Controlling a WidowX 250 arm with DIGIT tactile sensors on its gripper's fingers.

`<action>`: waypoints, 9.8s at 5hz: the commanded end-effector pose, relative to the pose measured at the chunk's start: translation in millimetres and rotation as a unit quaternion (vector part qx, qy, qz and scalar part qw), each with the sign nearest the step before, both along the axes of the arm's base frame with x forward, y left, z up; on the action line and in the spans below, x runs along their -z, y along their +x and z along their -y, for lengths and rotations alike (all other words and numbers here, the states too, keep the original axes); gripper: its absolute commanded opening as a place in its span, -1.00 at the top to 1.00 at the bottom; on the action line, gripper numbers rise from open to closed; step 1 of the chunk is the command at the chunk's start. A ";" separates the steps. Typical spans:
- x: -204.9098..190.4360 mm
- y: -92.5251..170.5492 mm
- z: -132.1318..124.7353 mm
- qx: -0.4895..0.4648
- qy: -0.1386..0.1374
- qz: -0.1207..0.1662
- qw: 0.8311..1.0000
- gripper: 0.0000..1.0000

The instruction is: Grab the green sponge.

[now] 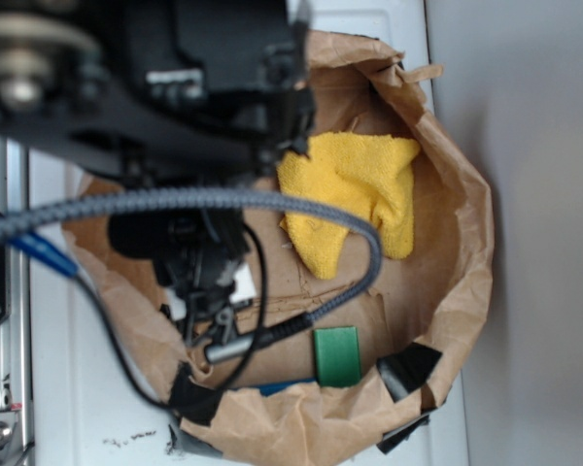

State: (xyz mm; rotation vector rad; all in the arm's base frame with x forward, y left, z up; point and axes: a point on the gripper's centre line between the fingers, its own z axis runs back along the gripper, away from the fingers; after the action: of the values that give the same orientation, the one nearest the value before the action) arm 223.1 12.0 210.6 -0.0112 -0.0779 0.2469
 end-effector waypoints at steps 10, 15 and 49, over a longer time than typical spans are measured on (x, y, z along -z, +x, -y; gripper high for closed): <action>167.7 24.1 -34.4 0.110 0.107 -0.088 0.984 1.00; 138.1 25.0 -54.4 0.107 0.064 -0.069 0.990 -1.00; 191.8 12.8 -17.5 0.160 0.014 0.068 0.985 -1.00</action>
State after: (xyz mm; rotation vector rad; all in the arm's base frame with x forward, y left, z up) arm 228.5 23.7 14.7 -0.0211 -0.1925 -0.0536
